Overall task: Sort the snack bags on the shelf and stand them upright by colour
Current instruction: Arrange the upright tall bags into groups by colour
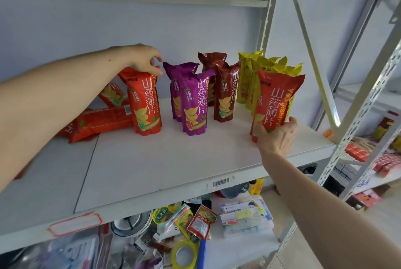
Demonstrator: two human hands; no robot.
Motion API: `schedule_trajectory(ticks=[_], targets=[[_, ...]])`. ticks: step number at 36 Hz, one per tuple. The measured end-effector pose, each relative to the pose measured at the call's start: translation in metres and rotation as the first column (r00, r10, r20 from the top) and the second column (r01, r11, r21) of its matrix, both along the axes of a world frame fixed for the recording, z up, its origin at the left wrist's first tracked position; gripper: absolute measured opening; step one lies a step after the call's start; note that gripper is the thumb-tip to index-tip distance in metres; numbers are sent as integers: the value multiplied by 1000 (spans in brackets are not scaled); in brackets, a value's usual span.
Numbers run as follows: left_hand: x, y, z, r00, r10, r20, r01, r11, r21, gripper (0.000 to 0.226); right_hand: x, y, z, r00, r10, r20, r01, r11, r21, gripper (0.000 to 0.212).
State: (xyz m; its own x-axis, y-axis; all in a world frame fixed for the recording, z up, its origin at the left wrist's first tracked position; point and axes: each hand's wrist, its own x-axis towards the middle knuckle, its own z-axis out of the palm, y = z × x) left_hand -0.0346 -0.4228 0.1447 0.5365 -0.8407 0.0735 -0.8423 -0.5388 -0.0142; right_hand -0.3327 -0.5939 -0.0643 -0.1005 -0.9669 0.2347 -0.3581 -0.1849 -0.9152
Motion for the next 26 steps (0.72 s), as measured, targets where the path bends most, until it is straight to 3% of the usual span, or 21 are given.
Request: schedule_trajectory(ticks=[4,14,22,26], targets=[[-2,11,-2,1000,-11,-1,11,1000,22,56,8,11,-2,999,41,15,-40,998,-49,87],[6,21,-11,997,-75,-19,72,989,-132,59,28,91,11,953,277,125,-237,935,-263,79],[24,19,-16,967,-231,-112,207,959,-191,57,74,166,11,887,448,108,-398,864,-309,74],[36,30,-9,952,-269,-146,230,944,-238,54,109,187,4,840,532,106,-499,834,-233,76]])
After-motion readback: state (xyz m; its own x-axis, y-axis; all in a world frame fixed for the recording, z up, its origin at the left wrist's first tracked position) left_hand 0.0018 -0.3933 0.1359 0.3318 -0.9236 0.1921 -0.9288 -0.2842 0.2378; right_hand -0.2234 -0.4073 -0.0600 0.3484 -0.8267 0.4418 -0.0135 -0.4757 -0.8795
